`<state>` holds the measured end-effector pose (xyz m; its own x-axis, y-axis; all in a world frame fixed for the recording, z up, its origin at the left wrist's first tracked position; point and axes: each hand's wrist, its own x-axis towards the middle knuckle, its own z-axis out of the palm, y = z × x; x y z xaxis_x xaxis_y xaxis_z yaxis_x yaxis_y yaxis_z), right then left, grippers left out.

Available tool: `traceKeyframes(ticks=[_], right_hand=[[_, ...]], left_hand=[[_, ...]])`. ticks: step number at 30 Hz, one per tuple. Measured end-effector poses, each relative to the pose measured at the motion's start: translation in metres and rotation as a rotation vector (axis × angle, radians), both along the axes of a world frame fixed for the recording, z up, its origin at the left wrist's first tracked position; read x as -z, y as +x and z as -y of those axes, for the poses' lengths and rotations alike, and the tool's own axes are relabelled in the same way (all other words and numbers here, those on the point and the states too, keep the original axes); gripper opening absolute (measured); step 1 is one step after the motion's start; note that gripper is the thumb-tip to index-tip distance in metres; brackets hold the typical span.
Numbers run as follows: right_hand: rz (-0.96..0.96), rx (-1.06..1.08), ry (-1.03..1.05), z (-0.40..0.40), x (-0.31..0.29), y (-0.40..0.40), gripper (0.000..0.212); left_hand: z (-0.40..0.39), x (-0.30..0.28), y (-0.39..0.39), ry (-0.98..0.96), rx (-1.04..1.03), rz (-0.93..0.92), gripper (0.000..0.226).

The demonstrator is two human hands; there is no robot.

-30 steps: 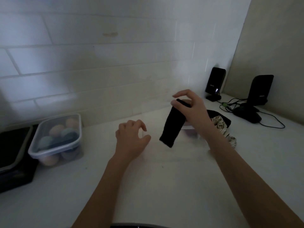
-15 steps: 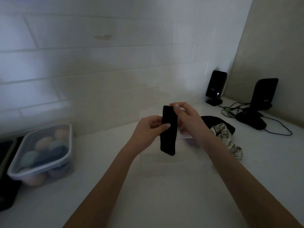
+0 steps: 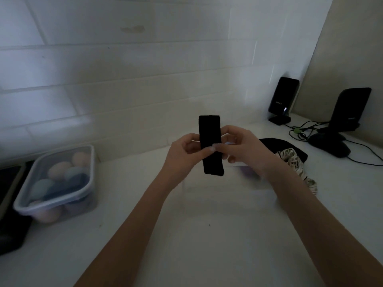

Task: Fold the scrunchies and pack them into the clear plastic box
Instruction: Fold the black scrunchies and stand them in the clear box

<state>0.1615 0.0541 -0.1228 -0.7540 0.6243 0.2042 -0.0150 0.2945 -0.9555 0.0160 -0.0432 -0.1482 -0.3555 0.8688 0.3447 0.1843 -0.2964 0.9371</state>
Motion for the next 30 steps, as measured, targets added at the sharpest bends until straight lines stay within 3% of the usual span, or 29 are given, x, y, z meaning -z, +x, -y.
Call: traceKeyframes(ticks=[4, 8, 12, 17, 19, 23, 26, 30], right_hand=[[-0.055, -0.057, 0.025, 0.002, -0.001, 0.003, 0.027], [-0.100, -0.081, 0.075, 0.008, -0.003, -0.001, 0.031], [-0.162, -0.115, 0.177, 0.010, -0.008, 0.000, 0.026], [-0.034, -0.119, 0.292, 0.006, -0.002, 0.000, 0.018], [-0.017, -0.136, 0.306, 0.007, 0.001, -0.002, 0.019], [0.063, -0.156, 0.322, 0.011, 0.003, -0.004, 0.014], [0.099, -0.108, 0.354, 0.013, 0.003, -0.006, 0.010], [-0.004, 0.050, 0.318, 0.015, 0.007, -0.015, 0.025]], left_hand=[[0.002, -0.001, 0.003, 0.016, -0.149, -0.249, 0.023], [0.005, -0.001, 0.005, 0.046, -0.269, -0.247, 0.029], [0.007, -0.002, 0.006, -0.001, -0.264, -0.058, 0.037], [0.003, -0.011, -0.001, -0.097, -0.057, 0.501, 0.015], [0.003, -0.013, -0.004, -0.084, -0.031, 0.594, 0.009], [0.005, -0.006, -0.007, -0.085, -0.123, 0.416, 0.040], [0.004, -0.004, -0.006, -0.056, -0.116, 0.369, 0.038], [0.005, -0.002, -0.007, 0.005, -0.096, 0.216, 0.031]])
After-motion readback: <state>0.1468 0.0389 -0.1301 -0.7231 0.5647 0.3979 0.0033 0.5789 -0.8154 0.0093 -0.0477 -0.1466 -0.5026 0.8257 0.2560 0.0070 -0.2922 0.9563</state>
